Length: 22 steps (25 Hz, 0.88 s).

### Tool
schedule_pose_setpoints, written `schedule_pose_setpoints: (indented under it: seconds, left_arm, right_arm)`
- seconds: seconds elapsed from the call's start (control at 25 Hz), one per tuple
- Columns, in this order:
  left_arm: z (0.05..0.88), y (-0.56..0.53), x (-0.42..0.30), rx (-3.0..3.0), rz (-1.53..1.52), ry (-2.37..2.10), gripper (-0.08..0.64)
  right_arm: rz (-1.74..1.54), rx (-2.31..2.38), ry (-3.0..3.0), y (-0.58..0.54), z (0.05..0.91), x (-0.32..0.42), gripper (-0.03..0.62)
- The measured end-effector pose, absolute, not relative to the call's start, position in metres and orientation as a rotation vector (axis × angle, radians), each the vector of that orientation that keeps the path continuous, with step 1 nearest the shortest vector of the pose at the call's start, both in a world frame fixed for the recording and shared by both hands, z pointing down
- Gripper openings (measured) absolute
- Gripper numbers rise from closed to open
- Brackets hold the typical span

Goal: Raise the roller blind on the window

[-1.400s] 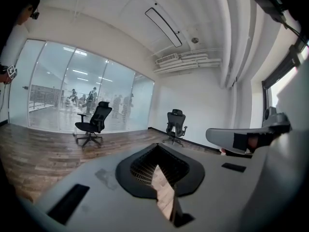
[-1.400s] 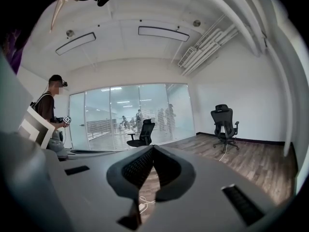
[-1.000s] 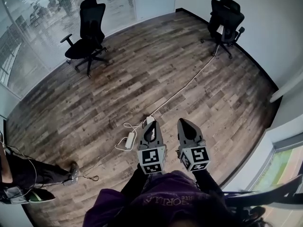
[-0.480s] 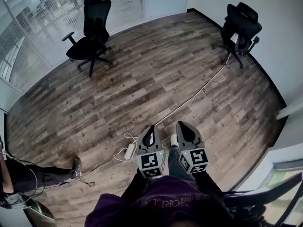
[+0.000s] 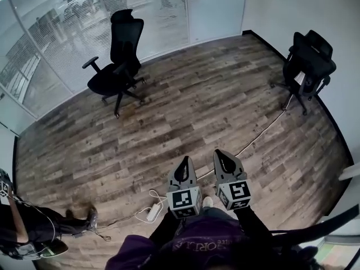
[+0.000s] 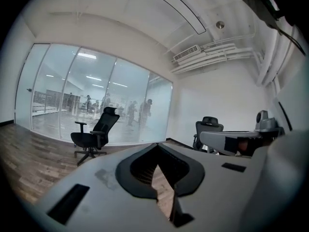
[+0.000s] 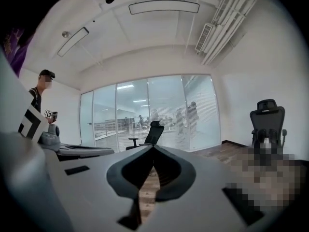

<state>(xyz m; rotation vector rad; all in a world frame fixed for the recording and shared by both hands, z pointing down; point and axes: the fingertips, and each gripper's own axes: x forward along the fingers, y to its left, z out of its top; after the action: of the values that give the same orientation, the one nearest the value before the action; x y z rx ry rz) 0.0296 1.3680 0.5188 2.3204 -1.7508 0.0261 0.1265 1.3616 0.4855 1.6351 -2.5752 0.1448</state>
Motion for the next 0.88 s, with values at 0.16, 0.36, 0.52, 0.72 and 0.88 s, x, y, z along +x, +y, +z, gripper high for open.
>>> schedule_pose_setpoints:
  seconds: [0.16,0.36,0.52,0.72,0.88]
  left_arm:
    - [0.520,1.308,0.032,2.255,0.002,-1.792,0.000]
    - [0.531,1.209,0.021,2.159,0.027,-1.850,0.000]
    - [0.530,1.101,0.009,2.190,-0.013,-1.838,0.000]
    - [0.501,0.954,-0.033,2.234,-0.023,-1.873,0.000]
    - [0.476,0.849,-0.061,2.257,-0.080,-1.910,0.000]
  right_arm:
    - [0.157,1.600,-2.602,1.299,0.489,0.134,-0.003]
    - [0.179,1.531,-2.648,1.208,0.496,0.122,-0.003]
    - [0.202,1.519,-2.654,1.102,0.503,0.103,-0.003]
    - [0.179,1.532,-2.700,0.954,0.477,0.069,-0.003]
    - [0.117,1.583,-2.668,0.852,0.461,0.055,-0.003]
